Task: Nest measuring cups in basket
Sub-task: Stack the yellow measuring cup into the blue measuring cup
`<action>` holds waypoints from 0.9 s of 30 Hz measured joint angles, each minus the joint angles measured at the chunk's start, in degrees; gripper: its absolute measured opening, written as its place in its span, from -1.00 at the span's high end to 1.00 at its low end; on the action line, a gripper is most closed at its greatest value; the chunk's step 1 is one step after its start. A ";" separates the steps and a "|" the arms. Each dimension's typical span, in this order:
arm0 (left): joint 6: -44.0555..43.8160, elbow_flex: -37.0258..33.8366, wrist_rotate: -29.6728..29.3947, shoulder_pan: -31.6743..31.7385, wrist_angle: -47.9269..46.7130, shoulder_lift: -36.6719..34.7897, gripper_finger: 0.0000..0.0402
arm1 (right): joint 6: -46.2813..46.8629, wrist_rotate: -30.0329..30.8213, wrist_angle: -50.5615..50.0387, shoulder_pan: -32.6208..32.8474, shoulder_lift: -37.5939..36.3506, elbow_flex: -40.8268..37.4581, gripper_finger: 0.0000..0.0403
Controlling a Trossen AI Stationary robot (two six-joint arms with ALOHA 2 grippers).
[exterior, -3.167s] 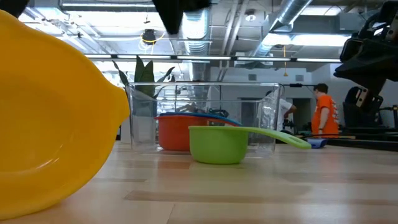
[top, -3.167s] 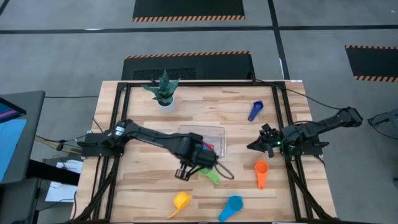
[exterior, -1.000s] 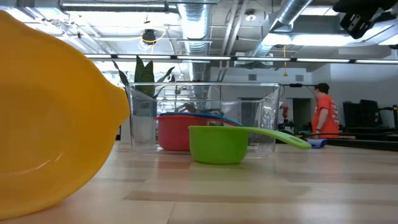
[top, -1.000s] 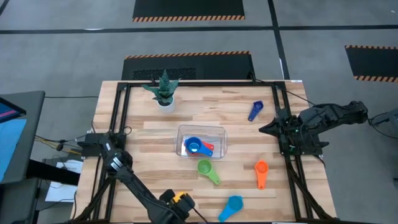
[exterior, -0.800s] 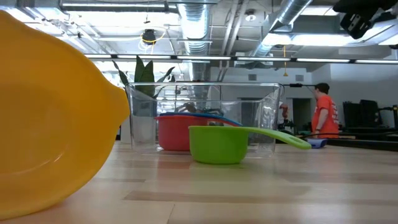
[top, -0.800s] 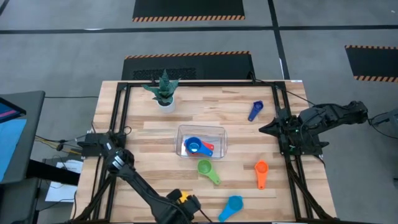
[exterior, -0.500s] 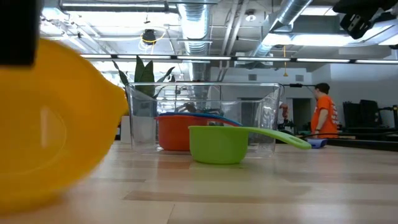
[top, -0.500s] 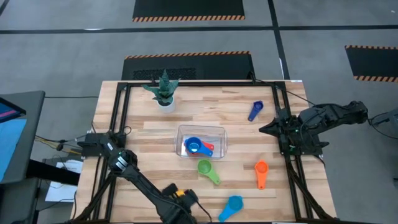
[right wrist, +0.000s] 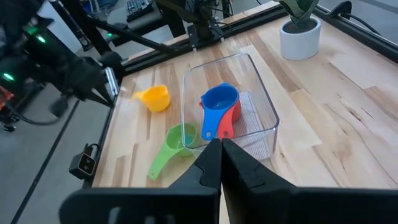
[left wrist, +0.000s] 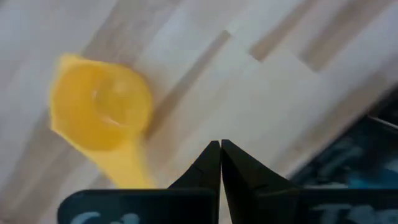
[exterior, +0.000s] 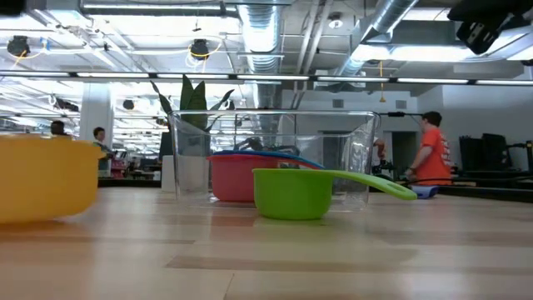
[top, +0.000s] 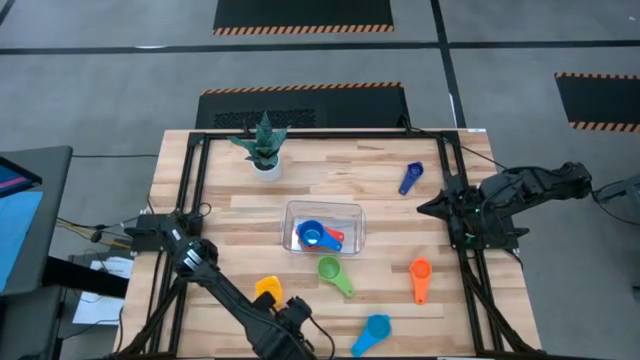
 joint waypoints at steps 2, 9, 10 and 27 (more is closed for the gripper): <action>-2.70 0.32 0.10 -0.94 -0.24 -0.05 1.00 | -0.02 0.01 -1.06 -0.01 -0.01 0.00 0.86; -13.21 0.33 -1.20 -6.11 13.73 0.53 1.00 | -0.01 0.05 -3.92 -0.01 -0.01 0.00 0.87; -15.08 0.35 -1.97 -6.70 15.47 0.91 1.00 | 0.00 0.05 -3.94 -0.01 -0.01 0.00 0.87; -16.32 0.21 -12.29 -7.13 -0.46 2.39 0.83 | -0.42 0.10 -4.13 -0.01 0.01 0.00 0.87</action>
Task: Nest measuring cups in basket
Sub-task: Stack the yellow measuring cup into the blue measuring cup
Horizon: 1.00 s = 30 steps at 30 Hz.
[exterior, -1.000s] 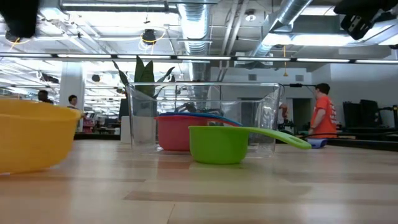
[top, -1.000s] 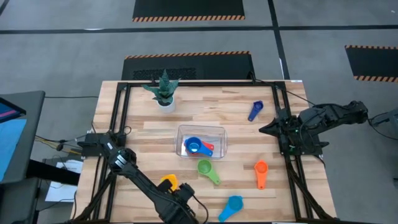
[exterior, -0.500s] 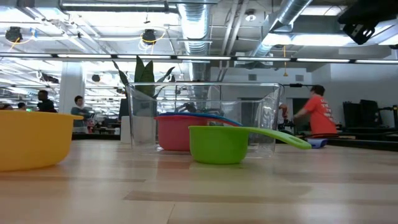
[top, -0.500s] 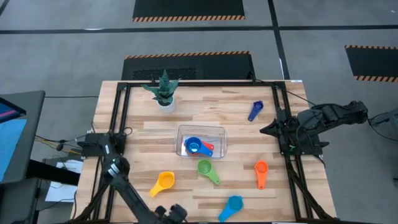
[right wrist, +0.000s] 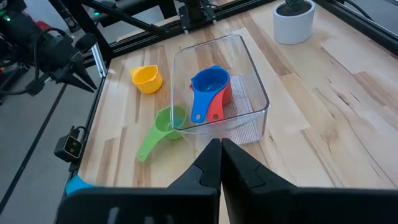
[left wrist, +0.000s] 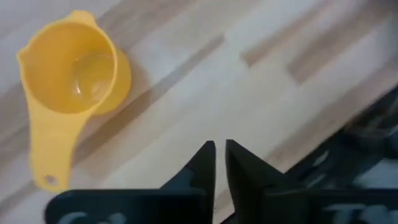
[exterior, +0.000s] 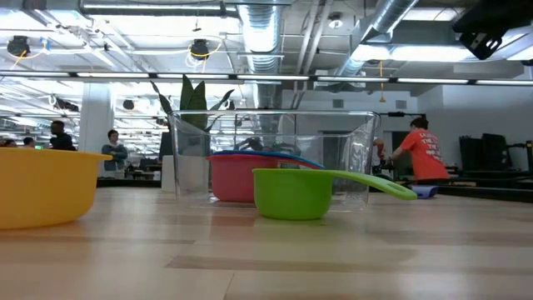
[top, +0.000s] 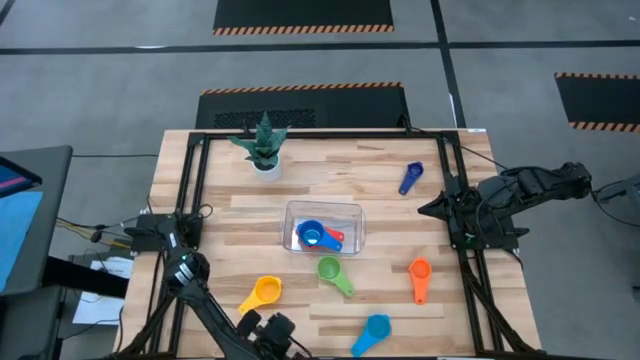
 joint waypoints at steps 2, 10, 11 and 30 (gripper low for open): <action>4.05 0.00 1.39 0.82 -1.70 0.00 0.72 | 0.00 0.00 0.00 0.00 -0.02 0.00 0.86; 17.92 -0.21 6.78 4.84 -1.60 0.00 0.37 | 0.04 0.00 0.02 0.00 -0.01 0.00 0.85; 18.96 -0.24 6.80 5.33 -1.60 0.00 0.36 | 0.30 -0.02 0.02 0.00 -0.02 0.00 0.85; 27.96 -38.87 -4.33 6.86 -0.26 -34.25 0.75 | 2.54 -1.40 1.48 0.00 -0.02 0.00 0.85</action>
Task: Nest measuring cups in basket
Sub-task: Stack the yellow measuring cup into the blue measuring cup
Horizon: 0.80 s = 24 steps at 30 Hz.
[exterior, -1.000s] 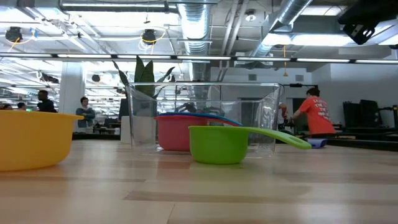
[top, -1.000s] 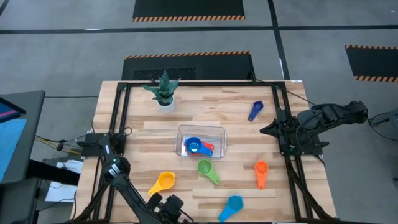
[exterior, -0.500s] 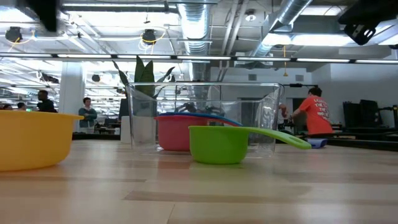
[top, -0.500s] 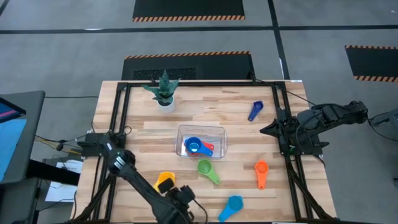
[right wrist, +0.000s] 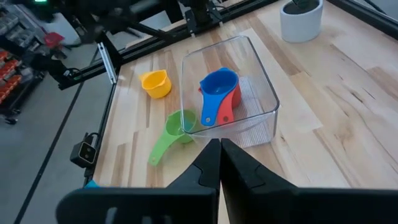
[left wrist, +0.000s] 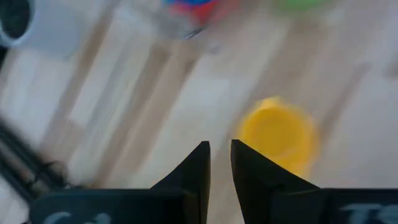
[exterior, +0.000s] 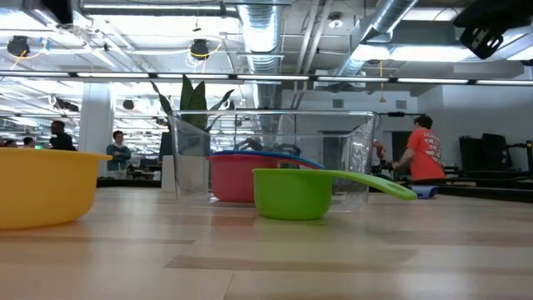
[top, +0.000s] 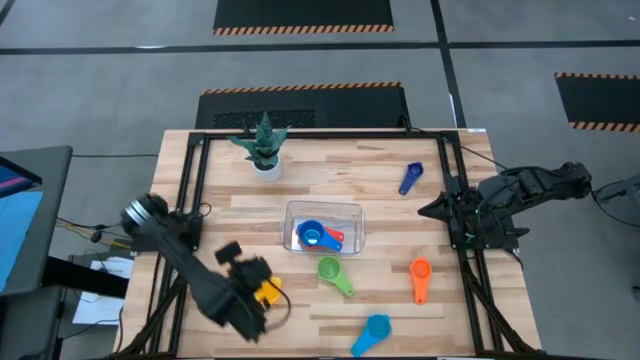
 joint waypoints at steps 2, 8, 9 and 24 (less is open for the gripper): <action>3.60 -7.85 1.69 1.41 5.92 -4.86 0.75 | 0.00 0.00 0.47 0.00 0.02 0.00 0.84; 21.27 -25.91 11.01 6.06 28.69 -14.79 0.66 | 0.32 1.68 1.87 0.00 0.02 0.00 0.82; 23.71 -28.20 12.26 6.82 31.79 -15.77 0.63 | 0.70 2.12 2.11 0.00 0.04 0.00 0.82; 39.07 -34.28 20.79 14.04 47.74 -16.60 0.15 | 0.92 3.33 1.35 0.00 0.04 0.00 0.81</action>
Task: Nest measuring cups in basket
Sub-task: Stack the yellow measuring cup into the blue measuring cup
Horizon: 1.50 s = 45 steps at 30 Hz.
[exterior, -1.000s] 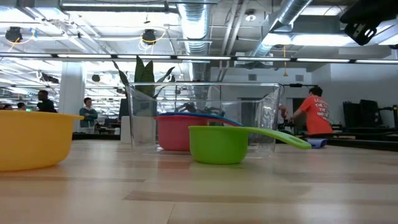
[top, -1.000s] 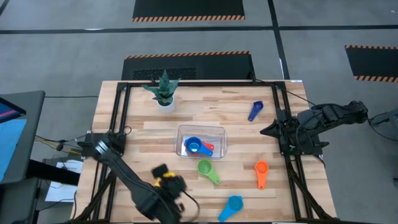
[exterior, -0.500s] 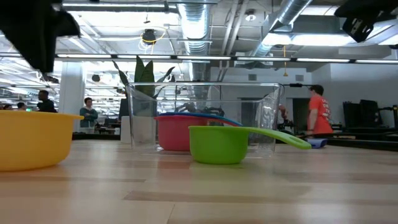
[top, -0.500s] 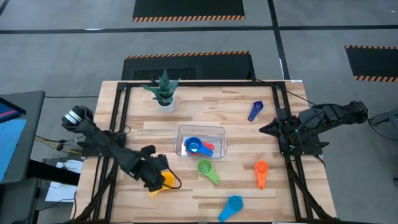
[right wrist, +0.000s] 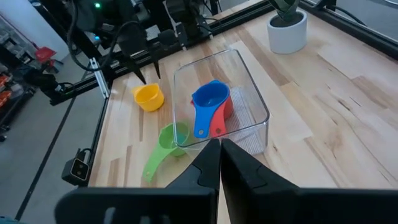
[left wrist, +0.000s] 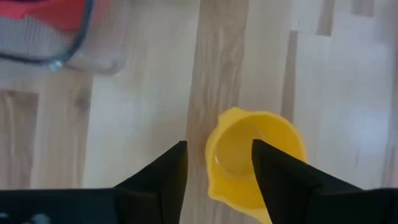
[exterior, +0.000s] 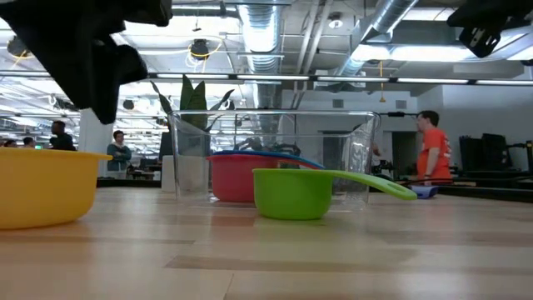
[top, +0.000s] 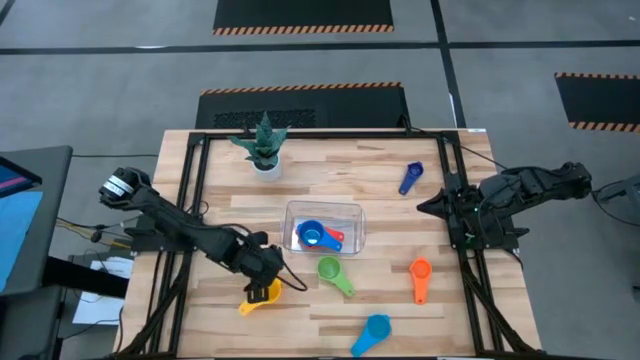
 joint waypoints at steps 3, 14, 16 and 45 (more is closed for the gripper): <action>0.82 0.04 0.22 -0.09 -0.29 2.21 0.12 | 0.02 -0.29 -0.88 0.00 0.02 0.00 0.81; 5.60 0.11 0.68 -0.16 1.39 9.29 0.11 | 0.10 -0.45 -2.32 0.00 0.02 -0.02 0.81; 5.86 0.11 2.26 -0.18 1.71 11.16 0.11 | 0.10 -0.45 -2.38 0.00 0.01 -0.02 0.81; -87.44 0.11 9.85 -2.73 6.82 13.90 0.61 | 0.00 -0.53 -3.88 0.00 0.00 -0.02 0.81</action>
